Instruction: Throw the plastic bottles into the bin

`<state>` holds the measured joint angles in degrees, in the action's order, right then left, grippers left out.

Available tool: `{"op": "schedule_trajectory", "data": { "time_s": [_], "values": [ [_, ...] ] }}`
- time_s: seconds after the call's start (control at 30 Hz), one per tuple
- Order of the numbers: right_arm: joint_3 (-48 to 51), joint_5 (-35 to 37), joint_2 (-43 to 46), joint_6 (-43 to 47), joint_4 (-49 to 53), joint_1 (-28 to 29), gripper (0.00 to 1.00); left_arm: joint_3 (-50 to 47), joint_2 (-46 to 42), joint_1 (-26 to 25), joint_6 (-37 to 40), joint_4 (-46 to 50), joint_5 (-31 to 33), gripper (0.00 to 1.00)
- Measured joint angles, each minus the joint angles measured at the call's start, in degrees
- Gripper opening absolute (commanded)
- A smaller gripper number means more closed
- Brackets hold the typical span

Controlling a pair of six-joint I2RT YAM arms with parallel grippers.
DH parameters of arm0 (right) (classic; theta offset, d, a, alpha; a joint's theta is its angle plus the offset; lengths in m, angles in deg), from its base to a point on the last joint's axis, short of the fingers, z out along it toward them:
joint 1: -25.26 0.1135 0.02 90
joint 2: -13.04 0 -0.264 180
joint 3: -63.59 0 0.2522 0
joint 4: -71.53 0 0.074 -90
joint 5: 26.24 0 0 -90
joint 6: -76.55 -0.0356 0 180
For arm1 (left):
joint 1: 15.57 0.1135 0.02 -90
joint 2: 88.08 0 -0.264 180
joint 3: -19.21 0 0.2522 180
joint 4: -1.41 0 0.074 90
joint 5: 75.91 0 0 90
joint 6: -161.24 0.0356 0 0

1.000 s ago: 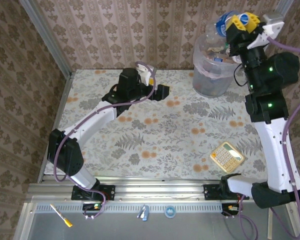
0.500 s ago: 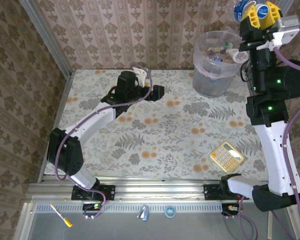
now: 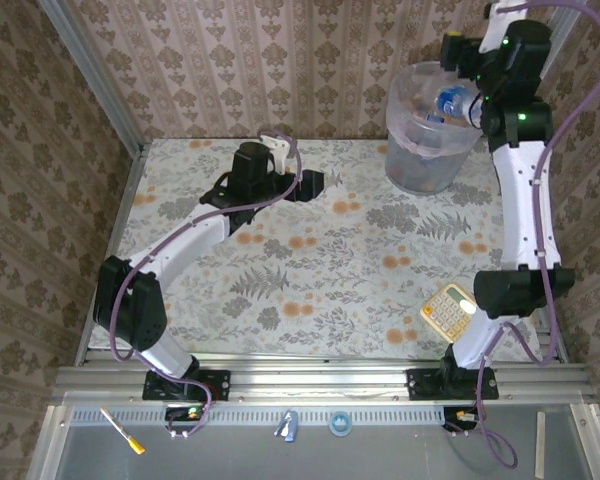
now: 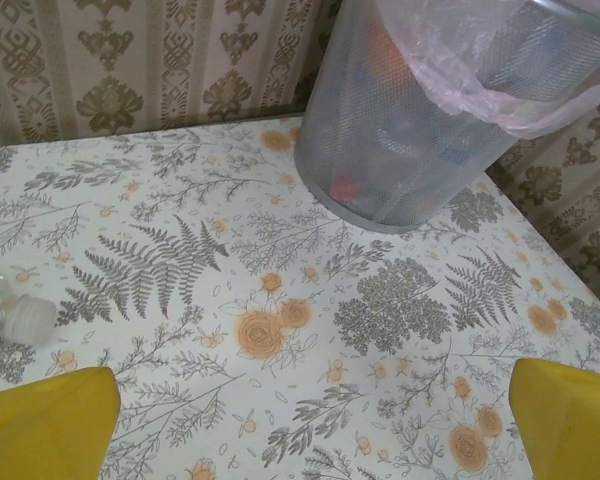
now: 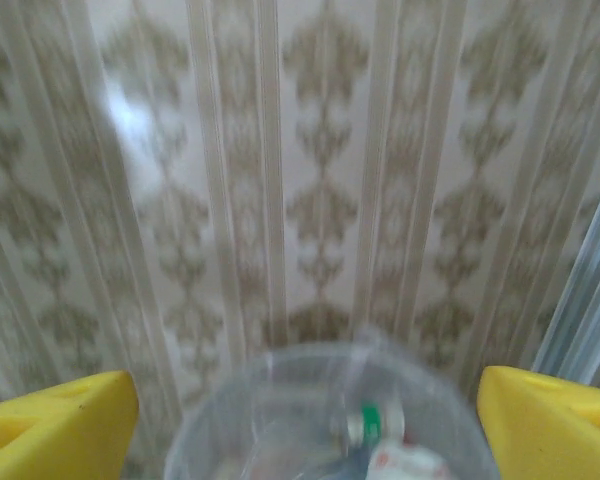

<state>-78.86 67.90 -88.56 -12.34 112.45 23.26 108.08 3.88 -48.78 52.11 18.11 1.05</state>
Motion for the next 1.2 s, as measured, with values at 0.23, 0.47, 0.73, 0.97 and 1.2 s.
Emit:
{"op": "schedule_trajectory", "data": {
  "time_s": [0.23,0.47,0.73,0.97,1.2],
  "values": [
    [0.68,-0.2,2.75,-0.52,3.43,0.0,0.92,-0.24,0.04,1.2,-1.92,1.75,0.02,1.0],
    [0.66,-3.89,8.85,-2.71,4.94,0.0,0.95,0.98,1.95,2.97,-4.44,4.74,1.03,1.0],
    [0.68,-13.77,10.6,-5.05,6.67,0.13,1.0,8.87,8.28,6.05,-7.43,16.39,5.49,1.0],
    [3.32,-21.2,12.87,-5.62,7.52,1.9,1.0,17.2,16.02,9.46,-12.87,26.12,6.71,1.0],
    [6.23,-24.15,15.32,-4.92,7.87,3.67,1.0,26.08,24.98,11.23,-17.2,32.92,7.41,1.0]
  ]
}}
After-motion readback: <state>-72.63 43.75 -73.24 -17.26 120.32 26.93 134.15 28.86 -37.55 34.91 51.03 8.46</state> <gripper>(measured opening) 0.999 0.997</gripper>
